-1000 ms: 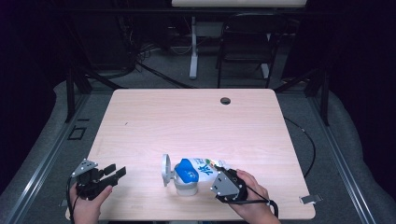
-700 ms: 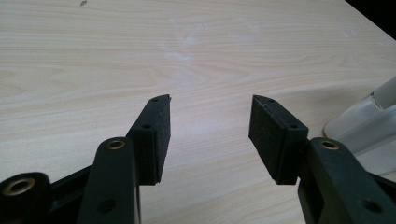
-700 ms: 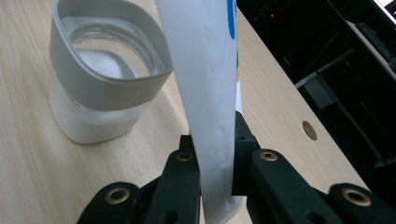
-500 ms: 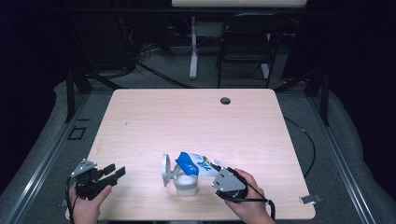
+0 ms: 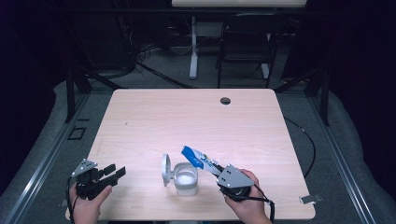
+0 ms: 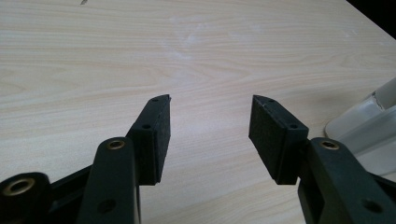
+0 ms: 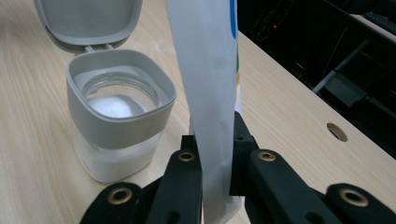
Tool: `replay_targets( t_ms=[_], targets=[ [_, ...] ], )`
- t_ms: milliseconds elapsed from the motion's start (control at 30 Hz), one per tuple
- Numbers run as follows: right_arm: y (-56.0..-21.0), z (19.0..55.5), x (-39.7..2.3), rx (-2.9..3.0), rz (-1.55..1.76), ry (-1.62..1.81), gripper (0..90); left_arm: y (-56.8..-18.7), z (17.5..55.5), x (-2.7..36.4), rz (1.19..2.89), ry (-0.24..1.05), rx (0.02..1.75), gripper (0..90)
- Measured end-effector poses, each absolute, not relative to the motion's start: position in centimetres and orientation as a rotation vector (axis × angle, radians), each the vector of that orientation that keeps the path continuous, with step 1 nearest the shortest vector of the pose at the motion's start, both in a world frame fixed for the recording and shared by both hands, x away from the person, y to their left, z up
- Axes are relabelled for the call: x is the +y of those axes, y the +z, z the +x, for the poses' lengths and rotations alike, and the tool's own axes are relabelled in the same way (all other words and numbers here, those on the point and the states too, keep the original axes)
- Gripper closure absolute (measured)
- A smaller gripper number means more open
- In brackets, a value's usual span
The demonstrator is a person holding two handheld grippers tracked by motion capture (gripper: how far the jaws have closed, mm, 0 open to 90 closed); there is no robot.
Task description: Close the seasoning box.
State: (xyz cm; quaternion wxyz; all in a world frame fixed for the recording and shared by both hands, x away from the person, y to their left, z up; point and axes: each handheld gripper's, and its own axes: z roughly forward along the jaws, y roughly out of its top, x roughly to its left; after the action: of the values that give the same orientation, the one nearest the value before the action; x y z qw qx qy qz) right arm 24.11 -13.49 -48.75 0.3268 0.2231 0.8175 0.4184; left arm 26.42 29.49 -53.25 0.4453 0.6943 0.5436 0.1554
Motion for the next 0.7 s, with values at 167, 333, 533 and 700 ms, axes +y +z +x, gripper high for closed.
replay_targets(
  t_ms=[167, 333, 533, 700],
  targets=[
    [-48.6, 24.3, -13.6, 2.129, 0.601, 1.117, 86.6, -53.3, 26.4, 29.5, 1.716, 0.387, 1.348, 49.1],
    [-48.5, 24.7, -13.8, 2.116, 0.638, 1.143, 86.6, -53.2, 26.4, 29.5, 1.716, 0.388, 1.345, 49.1],
    [-48.6, 25.0, -14.2, 2.113, 0.665, 1.152, 86.6, -53.1, 26.3, 29.5, 1.721, 0.384, 1.345, 49.1],
    [-48.7, 25.3, -14.8, 2.097, 0.705, 1.164, 86.7, -53.0, 26.3, 29.5, 1.721, 0.385, 1.345, 49.1]
  ],
)
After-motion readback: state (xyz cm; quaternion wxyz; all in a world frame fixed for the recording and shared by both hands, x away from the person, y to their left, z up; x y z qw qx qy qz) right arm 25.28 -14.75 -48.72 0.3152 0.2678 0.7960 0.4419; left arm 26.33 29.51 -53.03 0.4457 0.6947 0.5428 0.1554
